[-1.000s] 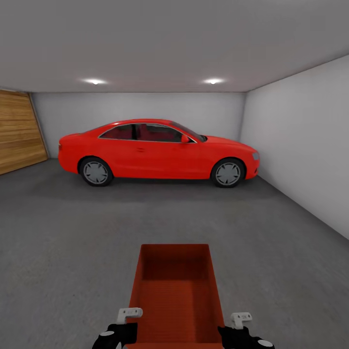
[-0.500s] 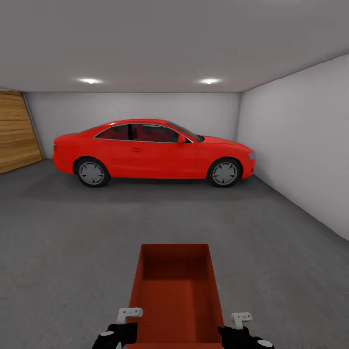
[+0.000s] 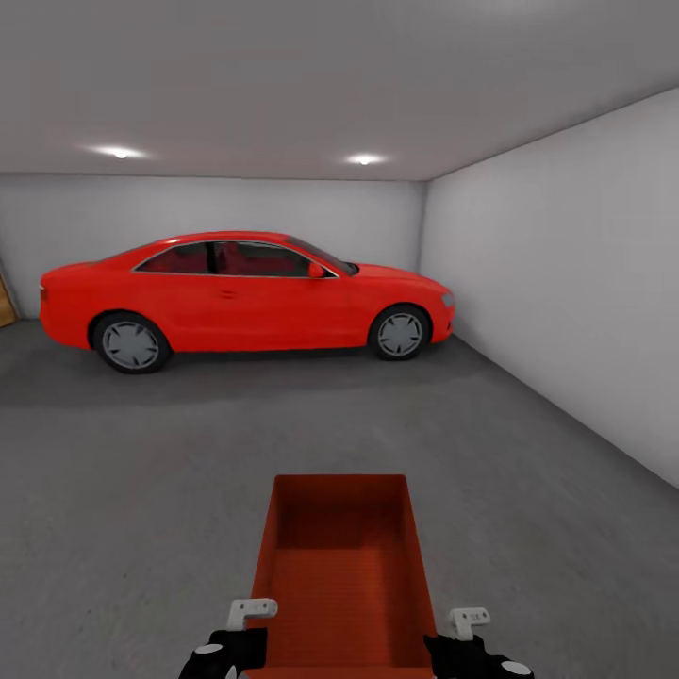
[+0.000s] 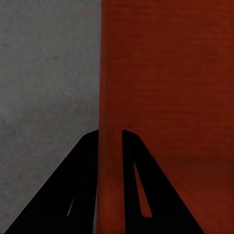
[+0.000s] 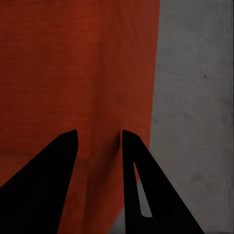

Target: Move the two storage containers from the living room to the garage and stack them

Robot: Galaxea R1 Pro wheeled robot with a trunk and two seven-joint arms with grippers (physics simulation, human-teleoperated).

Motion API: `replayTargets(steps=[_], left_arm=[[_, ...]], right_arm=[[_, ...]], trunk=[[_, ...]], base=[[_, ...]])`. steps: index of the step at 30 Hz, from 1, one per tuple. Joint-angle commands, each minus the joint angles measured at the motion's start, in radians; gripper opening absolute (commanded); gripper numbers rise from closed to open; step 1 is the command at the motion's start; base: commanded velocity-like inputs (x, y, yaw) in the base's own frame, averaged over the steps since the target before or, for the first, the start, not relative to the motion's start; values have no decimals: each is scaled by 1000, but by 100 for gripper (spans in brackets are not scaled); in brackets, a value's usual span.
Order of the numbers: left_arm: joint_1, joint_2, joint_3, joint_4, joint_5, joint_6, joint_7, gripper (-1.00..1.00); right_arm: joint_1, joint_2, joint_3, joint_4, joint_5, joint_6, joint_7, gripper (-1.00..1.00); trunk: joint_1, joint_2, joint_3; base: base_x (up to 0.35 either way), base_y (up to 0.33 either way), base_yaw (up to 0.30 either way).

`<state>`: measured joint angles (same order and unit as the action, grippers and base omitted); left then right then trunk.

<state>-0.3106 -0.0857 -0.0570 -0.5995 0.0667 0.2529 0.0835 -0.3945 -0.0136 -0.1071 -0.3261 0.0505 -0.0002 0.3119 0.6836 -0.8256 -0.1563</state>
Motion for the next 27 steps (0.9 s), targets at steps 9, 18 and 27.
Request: replayTargets(steps=[9, 18, 27], left_arm=[[-1, -25, 0, -33, -1, 6, 9, -100], [-1, -23, 0, -33, -1, 6, 9, -100], [-1, -23, 0, -33, -1, 6, 8, -100]], right_arm=[[0, 7, 32, 2, 9, 0, 9, -100], [0, 6, 31, 2, 11, 0, 10, -100], [0, 6, 30, 2, 11, 0, 10, -100]], trunk=[[0, -1, -2], [0, -1, -2], [0, -1, -2]], base=[[82, 0, -274], [315, 0, -274], [326, 0, -274]])
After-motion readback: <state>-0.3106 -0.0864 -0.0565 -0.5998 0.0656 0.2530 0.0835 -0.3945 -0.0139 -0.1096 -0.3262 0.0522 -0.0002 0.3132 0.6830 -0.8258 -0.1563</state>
